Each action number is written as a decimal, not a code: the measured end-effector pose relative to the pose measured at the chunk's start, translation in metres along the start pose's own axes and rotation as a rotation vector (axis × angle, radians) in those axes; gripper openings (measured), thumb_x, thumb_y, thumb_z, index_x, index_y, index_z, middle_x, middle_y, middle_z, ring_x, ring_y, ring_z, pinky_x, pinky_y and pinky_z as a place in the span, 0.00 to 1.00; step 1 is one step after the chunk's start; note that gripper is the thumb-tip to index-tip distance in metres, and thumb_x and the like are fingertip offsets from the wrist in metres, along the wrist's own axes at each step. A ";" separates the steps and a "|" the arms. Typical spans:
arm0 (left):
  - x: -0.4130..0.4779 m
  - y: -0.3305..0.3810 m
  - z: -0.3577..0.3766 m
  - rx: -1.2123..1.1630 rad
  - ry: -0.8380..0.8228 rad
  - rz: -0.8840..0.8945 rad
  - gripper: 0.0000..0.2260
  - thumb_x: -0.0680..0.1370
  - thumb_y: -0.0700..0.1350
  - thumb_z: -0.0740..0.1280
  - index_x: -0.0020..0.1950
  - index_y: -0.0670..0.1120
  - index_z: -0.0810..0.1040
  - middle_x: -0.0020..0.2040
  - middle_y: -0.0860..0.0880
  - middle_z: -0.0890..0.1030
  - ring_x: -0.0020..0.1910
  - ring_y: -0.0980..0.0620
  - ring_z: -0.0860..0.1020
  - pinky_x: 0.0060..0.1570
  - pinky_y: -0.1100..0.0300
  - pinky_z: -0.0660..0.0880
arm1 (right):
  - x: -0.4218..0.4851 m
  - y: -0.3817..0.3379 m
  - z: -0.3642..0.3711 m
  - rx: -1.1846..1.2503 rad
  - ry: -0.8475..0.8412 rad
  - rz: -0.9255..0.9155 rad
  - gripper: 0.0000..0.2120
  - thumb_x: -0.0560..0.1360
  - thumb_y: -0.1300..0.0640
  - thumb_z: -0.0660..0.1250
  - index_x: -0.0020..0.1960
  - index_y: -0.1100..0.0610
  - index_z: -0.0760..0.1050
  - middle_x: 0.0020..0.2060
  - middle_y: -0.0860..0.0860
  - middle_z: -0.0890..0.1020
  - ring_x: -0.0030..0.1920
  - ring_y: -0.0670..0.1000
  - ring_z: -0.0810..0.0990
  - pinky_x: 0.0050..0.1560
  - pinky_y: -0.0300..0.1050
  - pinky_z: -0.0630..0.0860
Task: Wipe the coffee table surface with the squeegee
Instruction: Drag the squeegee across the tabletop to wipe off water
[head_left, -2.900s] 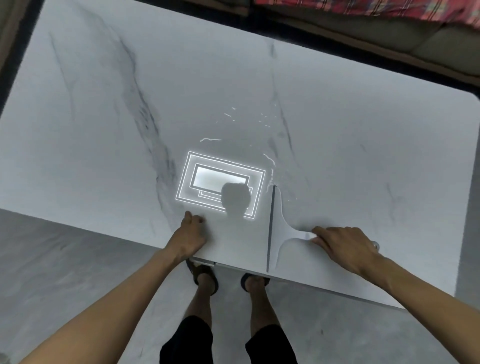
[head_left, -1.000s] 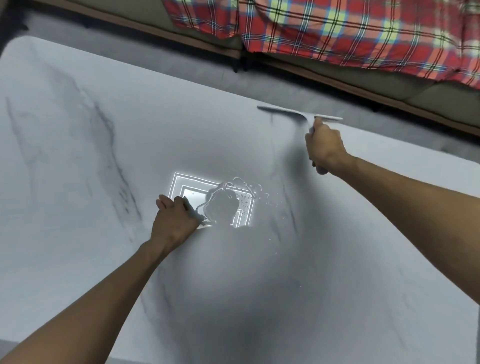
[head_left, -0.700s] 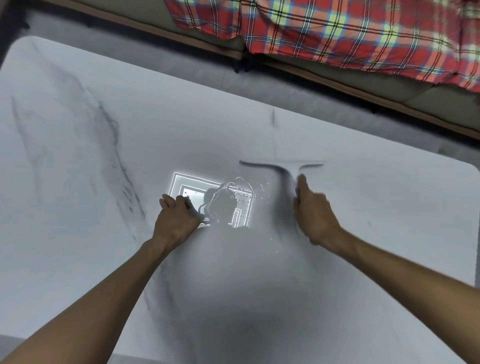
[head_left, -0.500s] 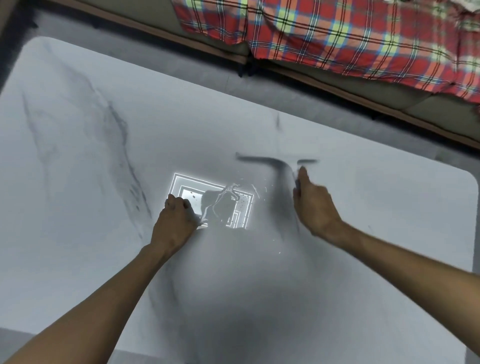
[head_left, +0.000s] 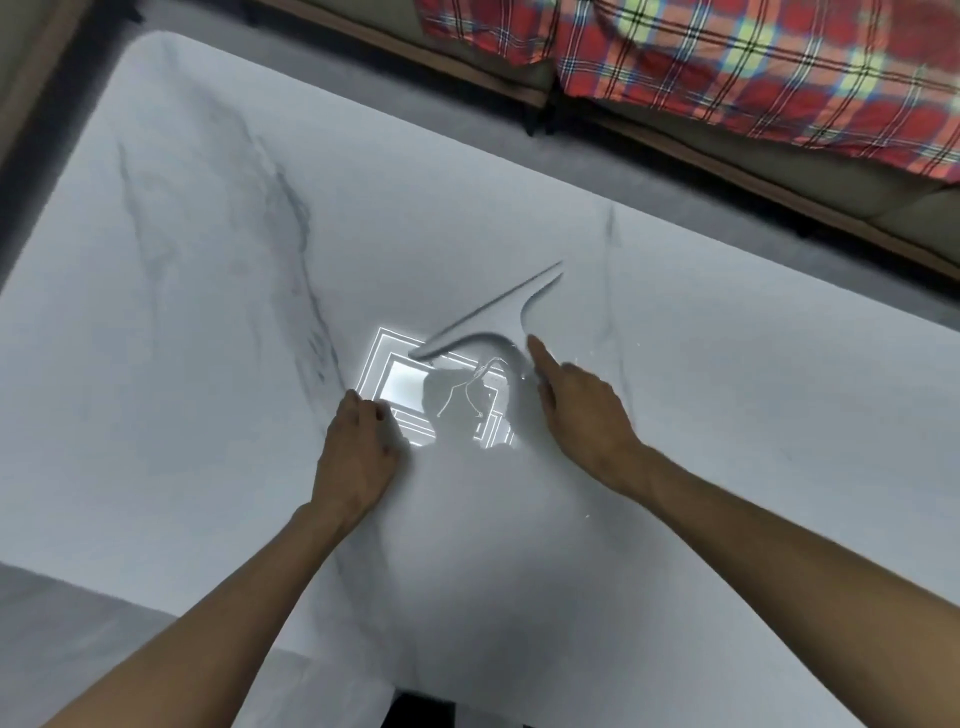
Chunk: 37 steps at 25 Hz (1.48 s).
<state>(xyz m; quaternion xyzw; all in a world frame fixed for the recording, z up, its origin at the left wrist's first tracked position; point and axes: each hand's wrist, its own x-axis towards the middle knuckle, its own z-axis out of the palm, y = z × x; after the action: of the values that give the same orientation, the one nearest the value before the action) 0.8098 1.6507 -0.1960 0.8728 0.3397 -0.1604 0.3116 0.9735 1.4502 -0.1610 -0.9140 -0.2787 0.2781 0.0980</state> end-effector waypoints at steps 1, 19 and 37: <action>-0.003 0.001 0.003 0.003 -0.006 -0.010 0.08 0.76 0.36 0.62 0.55 0.37 0.72 0.56 0.41 0.71 0.49 0.39 0.77 0.46 0.49 0.75 | -0.017 0.015 0.001 -0.024 -0.026 -0.012 0.29 0.80 0.58 0.55 0.78 0.44 0.50 0.41 0.52 0.72 0.41 0.60 0.77 0.38 0.46 0.65; -0.030 0.021 0.032 -0.114 0.024 -0.141 0.12 0.73 0.40 0.63 0.57 0.45 0.71 0.49 0.49 0.78 0.43 0.49 0.73 0.41 0.58 0.68 | -0.036 0.109 -0.095 0.089 0.107 0.246 0.22 0.82 0.53 0.52 0.76 0.49 0.57 0.57 0.60 0.79 0.53 0.65 0.77 0.52 0.55 0.74; -0.028 -0.014 0.000 -0.171 0.194 -0.126 0.03 0.78 0.38 0.60 0.50 0.42 0.68 0.50 0.43 0.74 0.45 0.44 0.74 0.42 0.54 0.70 | -0.010 -0.027 0.015 -0.131 -0.129 -0.198 0.29 0.81 0.56 0.54 0.78 0.46 0.48 0.52 0.57 0.76 0.45 0.64 0.78 0.41 0.51 0.69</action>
<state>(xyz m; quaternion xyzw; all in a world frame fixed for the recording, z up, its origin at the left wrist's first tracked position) 0.7799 1.6449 -0.1886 0.8315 0.4347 -0.0652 0.3398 0.9456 1.4668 -0.1599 -0.8666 -0.3910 0.3066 0.0468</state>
